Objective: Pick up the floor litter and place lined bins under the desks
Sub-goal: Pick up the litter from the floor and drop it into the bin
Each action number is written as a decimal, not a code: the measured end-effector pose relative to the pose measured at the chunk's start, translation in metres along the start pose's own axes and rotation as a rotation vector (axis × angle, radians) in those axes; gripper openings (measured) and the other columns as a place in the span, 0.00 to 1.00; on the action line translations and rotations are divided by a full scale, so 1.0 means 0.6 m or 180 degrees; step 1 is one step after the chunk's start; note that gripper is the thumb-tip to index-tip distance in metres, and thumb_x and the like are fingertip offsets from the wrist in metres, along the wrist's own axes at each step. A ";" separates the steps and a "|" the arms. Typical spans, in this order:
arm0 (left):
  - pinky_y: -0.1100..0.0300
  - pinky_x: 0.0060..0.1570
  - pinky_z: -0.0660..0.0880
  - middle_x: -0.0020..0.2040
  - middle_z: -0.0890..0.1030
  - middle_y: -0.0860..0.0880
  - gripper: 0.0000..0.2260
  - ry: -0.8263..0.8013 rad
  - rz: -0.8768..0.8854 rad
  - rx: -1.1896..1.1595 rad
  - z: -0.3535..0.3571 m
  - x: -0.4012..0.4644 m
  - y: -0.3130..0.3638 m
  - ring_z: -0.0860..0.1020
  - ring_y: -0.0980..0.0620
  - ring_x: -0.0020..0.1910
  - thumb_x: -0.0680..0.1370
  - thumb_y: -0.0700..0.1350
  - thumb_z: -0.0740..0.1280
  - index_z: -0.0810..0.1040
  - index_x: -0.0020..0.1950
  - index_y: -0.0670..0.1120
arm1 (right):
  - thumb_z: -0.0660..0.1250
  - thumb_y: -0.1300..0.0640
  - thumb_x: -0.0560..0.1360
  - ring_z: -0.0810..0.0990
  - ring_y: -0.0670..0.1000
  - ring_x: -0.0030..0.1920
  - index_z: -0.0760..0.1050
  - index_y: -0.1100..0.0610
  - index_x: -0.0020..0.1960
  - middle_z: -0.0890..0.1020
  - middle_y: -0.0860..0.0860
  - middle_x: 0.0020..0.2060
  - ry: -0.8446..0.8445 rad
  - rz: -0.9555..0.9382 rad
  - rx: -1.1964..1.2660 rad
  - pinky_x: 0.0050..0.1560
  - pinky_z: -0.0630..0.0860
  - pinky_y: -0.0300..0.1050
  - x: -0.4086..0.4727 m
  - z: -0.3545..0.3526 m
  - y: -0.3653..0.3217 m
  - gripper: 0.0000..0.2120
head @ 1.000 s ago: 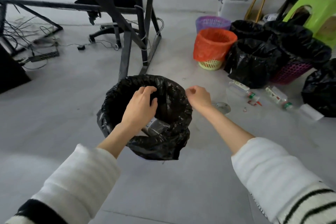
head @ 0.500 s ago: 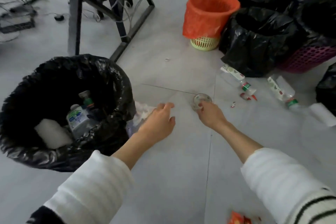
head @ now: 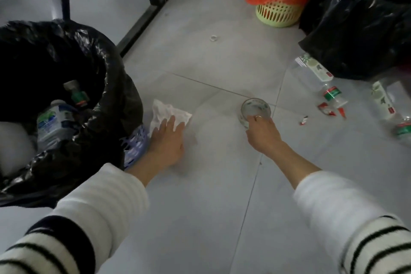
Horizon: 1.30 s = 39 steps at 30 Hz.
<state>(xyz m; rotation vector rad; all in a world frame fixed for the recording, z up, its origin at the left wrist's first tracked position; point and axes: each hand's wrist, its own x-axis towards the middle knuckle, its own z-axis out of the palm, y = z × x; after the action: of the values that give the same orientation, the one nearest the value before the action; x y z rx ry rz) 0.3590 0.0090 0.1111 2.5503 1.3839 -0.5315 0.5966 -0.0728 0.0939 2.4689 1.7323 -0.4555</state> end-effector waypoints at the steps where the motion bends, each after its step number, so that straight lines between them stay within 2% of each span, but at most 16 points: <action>1: 0.46 0.73 0.52 0.78 0.44 0.42 0.28 -0.0012 -0.0043 0.0061 0.002 0.017 0.000 0.47 0.40 0.77 0.79 0.44 0.56 0.49 0.77 0.46 | 0.57 0.60 0.79 0.73 0.60 0.62 0.65 0.62 0.69 0.74 0.60 0.63 0.0009 -0.0029 0.0062 0.61 0.66 0.47 0.002 0.010 -0.003 0.18; 6: 0.39 0.72 0.44 0.78 0.39 0.41 0.30 0.0239 -0.0302 -0.0121 0.018 0.101 0.004 0.41 0.37 0.76 0.80 0.53 0.53 0.41 0.77 0.51 | 0.56 0.59 0.80 0.76 0.58 0.56 0.68 0.61 0.66 0.77 0.58 0.59 0.0171 0.0003 0.0379 0.52 0.71 0.46 -0.011 0.040 -0.025 0.16; 8: 0.36 0.71 0.44 0.78 0.39 0.41 0.30 0.0160 -0.0453 -0.0310 0.045 0.110 0.000 0.41 0.37 0.76 0.80 0.57 0.51 0.40 0.77 0.54 | 0.63 0.57 0.77 0.80 0.58 0.51 0.71 0.61 0.64 0.79 0.58 0.54 0.0170 0.0002 0.0273 0.47 0.74 0.46 -0.035 0.060 -0.034 0.16; 10: 0.35 0.70 0.47 0.78 0.41 0.41 0.27 -0.0007 -0.0545 -0.0565 0.076 0.105 -0.007 0.43 0.35 0.76 0.80 0.57 0.51 0.43 0.77 0.56 | 0.79 0.62 0.57 0.81 0.57 0.32 0.80 0.62 0.46 0.82 0.57 0.34 0.0411 -0.0341 -0.0161 0.32 0.76 0.44 -0.056 0.082 -0.043 0.18; 11: 0.35 0.70 0.50 0.78 0.43 0.40 0.26 -0.0076 -0.0534 -0.0605 0.090 0.099 -0.010 0.44 0.34 0.76 0.80 0.56 0.51 0.46 0.77 0.57 | 0.80 0.65 0.47 0.78 0.55 0.23 0.81 0.61 0.36 0.79 0.55 0.25 0.0493 -0.0388 -0.0341 0.26 0.74 0.42 -0.065 0.085 -0.049 0.19; 16: 0.45 0.61 0.68 0.68 0.67 0.39 0.18 0.0445 -0.0046 -0.0355 0.119 0.049 -0.002 0.67 0.37 0.65 0.80 0.46 0.56 0.68 0.70 0.52 | 0.77 0.69 0.35 0.73 0.53 0.17 0.78 0.59 0.26 0.75 0.52 0.18 0.0398 -0.0455 -0.0328 0.22 0.71 0.38 -0.090 0.085 -0.070 0.21; 18: 0.48 0.57 0.72 0.63 0.71 0.39 0.15 0.0523 0.0079 -0.0774 0.126 0.019 0.009 0.70 0.38 0.61 0.79 0.40 0.57 0.72 0.65 0.46 | 0.79 0.67 0.40 0.77 0.53 0.21 0.80 0.60 0.31 0.79 0.54 0.22 0.0453 -0.0296 -0.0392 0.23 0.72 0.38 -0.102 0.066 -0.082 0.20; 19: 0.49 0.56 0.73 0.61 0.71 0.39 0.14 0.0527 0.0011 -0.0994 0.125 0.005 0.012 0.72 0.39 0.59 0.79 0.38 0.57 0.73 0.63 0.44 | 0.79 0.65 0.51 0.81 0.54 0.30 0.82 0.62 0.40 0.82 0.56 0.31 0.0327 -0.0153 -0.0327 0.30 0.75 0.40 -0.110 0.053 -0.089 0.18; 21: 0.49 0.54 0.72 0.60 0.71 0.40 0.13 0.0630 -0.0077 -0.1246 0.104 -0.016 0.019 0.72 0.39 0.59 0.78 0.37 0.56 0.72 0.61 0.42 | 0.65 0.62 0.74 0.80 0.57 0.50 0.75 0.61 0.60 0.81 0.58 0.52 0.0340 0.0171 0.0025 0.47 0.74 0.44 -0.122 0.038 -0.091 0.15; 22: 0.49 0.52 0.72 0.60 0.71 0.40 0.12 0.0730 -0.0014 -0.1307 0.080 -0.023 0.025 0.73 0.39 0.58 0.78 0.37 0.56 0.72 0.60 0.42 | 0.59 0.62 0.78 0.78 0.58 0.54 0.73 0.60 0.63 0.79 0.58 0.56 0.0369 0.0354 0.0373 0.50 0.73 0.46 -0.128 0.029 -0.092 0.14; 25: 0.50 0.49 0.72 0.57 0.72 0.40 0.10 0.1496 0.0442 -0.1581 -0.025 -0.053 0.050 0.73 0.40 0.55 0.79 0.40 0.57 0.75 0.56 0.42 | 0.56 0.61 0.79 0.76 0.60 0.55 0.74 0.63 0.59 0.79 0.60 0.54 0.1001 0.0825 0.1447 0.53 0.71 0.48 -0.144 -0.019 -0.110 0.12; 27: 0.51 0.45 0.72 0.54 0.74 0.39 0.12 0.2199 0.0821 -0.1831 -0.107 -0.088 0.066 0.75 0.40 0.51 0.79 0.45 0.58 0.76 0.55 0.40 | 0.57 0.62 0.79 0.76 0.60 0.55 0.75 0.64 0.57 0.79 0.61 0.53 0.1476 0.0907 0.2064 0.49 0.68 0.44 -0.146 -0.067 -0.127 0.12; 29: 0.54 0.41 0.70 0.53 0.74 0.40 0.12 0.2711 0.1007 -0.1967 -0.180 -0.127 0.064 0.76 0.42 0.47 0.80 0.46 0.59 0.76 0.55 0.39 | 0.57 0.63 0.78 0.76 0.60 0.54 0.76 0.65 0.56 0.80 0.61 0.52 0.1787 0.0733 0.2288 0.46 0.64 0.40 -0.155 -0.123 -0.150 0.11; 31: 0.53 0.41 0.71 0.52 0.74 0.40 0.12 0.3182 0.1007 -0.1946 -0.241 -0.159 0.035 0.76 0.42 0.46 0.80 0.45 0.60 0.76 0.53 0.38 | 0.58 0.63 0.78 0.76 0.60 0.55 0.77 0.65 0.57 0.80 0.60 0.53 0.1995 0.0346 0.2294 0.49 0.66 0.42 -0.169 -0.179 -0.184 0.12; 34: 0.52 0.45 0.70 0.55 0.73 0.39 0.10 0.3407 0.0507 -0.1809 -0.293 -0.184 -0.038 0.74 0.40 0.53 0.79 0.42 0.59 0.74 0.56 0.38 | 0.61 0.62 0.78 0.77 0.58 0.56 0.77 0.64 0.60 0.81 0.59 0.54 0.2038 -0.0192 0.2283 0.56 0.69 0.43 -0.188 -0.246 -0.253 0.13; 39: 0.49 0.57 0.69 0.61 0.73 0.39 0.14 0.3073 -0.0541 -0.1606 -0.304 -0.216 -0.169 0.71 0.40 0.61 0.78 0.38 0.59 0.70 0.63 0.39 | 0.64 0.58 0.77 0.76 0.57 0.59 0.78 0.58 0.61 0.81 0.57 0.56 0.1883 -0.0936 0.1849 0.61 0.69 0.50 -0.194 -0.303 -0.367 0.14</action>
<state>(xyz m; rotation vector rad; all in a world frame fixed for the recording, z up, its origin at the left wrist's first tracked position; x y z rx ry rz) 0.2491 0.0253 0.3299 2.2856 1.6786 1.0483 0.3899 -0.0564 0.3220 2.9642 2.5162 -0.2916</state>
